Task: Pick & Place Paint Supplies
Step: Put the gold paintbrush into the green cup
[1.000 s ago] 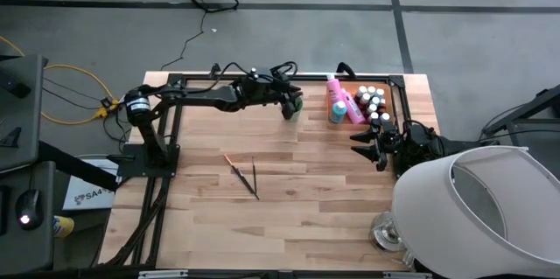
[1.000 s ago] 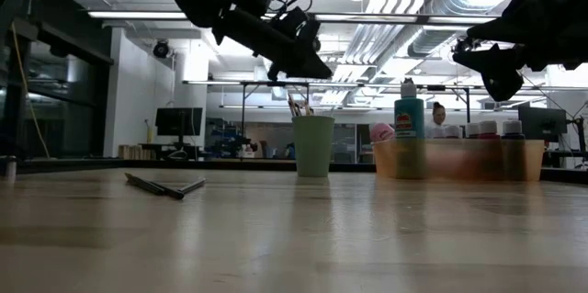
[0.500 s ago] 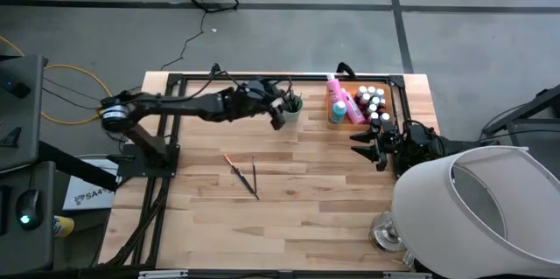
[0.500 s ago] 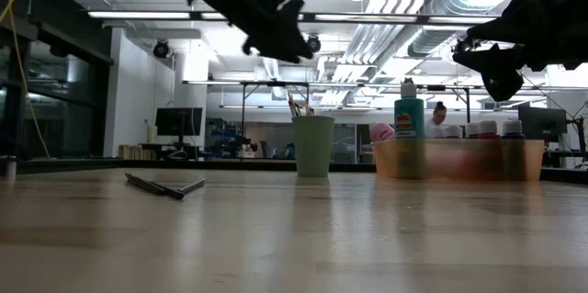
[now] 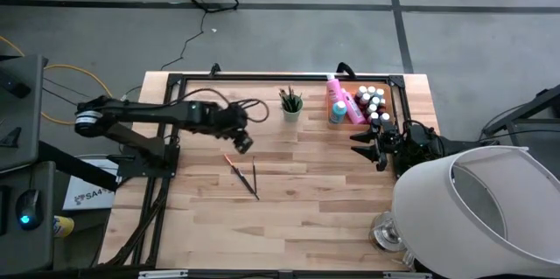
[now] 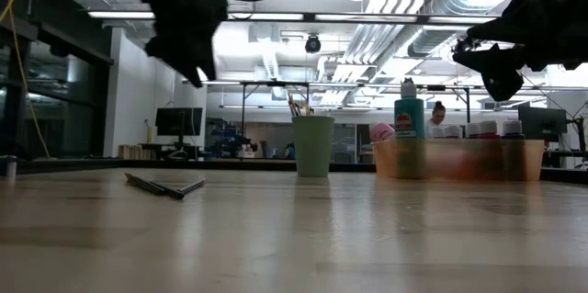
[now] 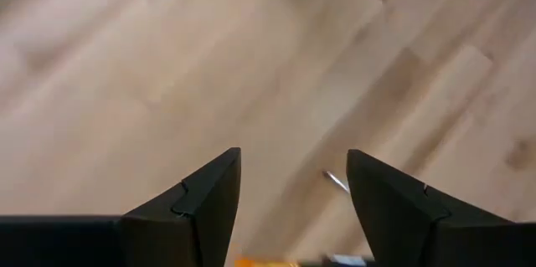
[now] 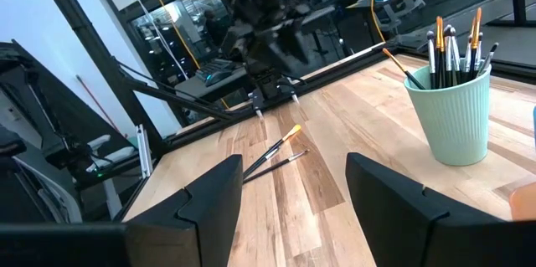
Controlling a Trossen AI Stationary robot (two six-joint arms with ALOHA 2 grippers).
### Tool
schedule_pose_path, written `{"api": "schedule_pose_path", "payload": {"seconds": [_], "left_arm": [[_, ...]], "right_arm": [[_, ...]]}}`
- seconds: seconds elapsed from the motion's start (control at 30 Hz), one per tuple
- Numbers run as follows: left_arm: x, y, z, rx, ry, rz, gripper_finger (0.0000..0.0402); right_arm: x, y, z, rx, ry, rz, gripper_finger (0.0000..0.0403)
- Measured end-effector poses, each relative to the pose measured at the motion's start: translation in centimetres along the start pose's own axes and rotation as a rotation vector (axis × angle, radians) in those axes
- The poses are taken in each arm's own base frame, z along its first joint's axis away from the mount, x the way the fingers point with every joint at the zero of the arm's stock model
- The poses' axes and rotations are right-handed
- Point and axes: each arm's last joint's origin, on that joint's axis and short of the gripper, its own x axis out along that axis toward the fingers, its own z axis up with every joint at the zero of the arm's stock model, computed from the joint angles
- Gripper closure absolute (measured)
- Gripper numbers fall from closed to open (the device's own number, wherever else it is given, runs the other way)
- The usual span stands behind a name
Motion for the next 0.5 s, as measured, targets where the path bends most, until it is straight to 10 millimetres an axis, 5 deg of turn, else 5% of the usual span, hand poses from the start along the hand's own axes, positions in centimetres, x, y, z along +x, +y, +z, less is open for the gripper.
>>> {"api": "schedule_pose_path", "payload": {"seconds": [0.17, 0.33, 0.5], "left_arm": [[0.0, 1.1, -3.4, -0.142, 0.068, -0.089, 0.0187], [0.8, 2.7, -6.7, -0.495, 0.184, -0.080, 0.0187], [1.7, 4.0, -8.8, -0.521, 0.207, -0.060, 0.0187]], "right_arm": [[0.0, 0.0, 0.0, 0.000, 0.000, 0.000, 0.0196], [0.0, 0.0, 0.0, 0.000, 0.000, 0.000, 0.0196], [0.0, 0.0, 0.0, 0.000, 0.000, 0.000, 0.0196]]}}
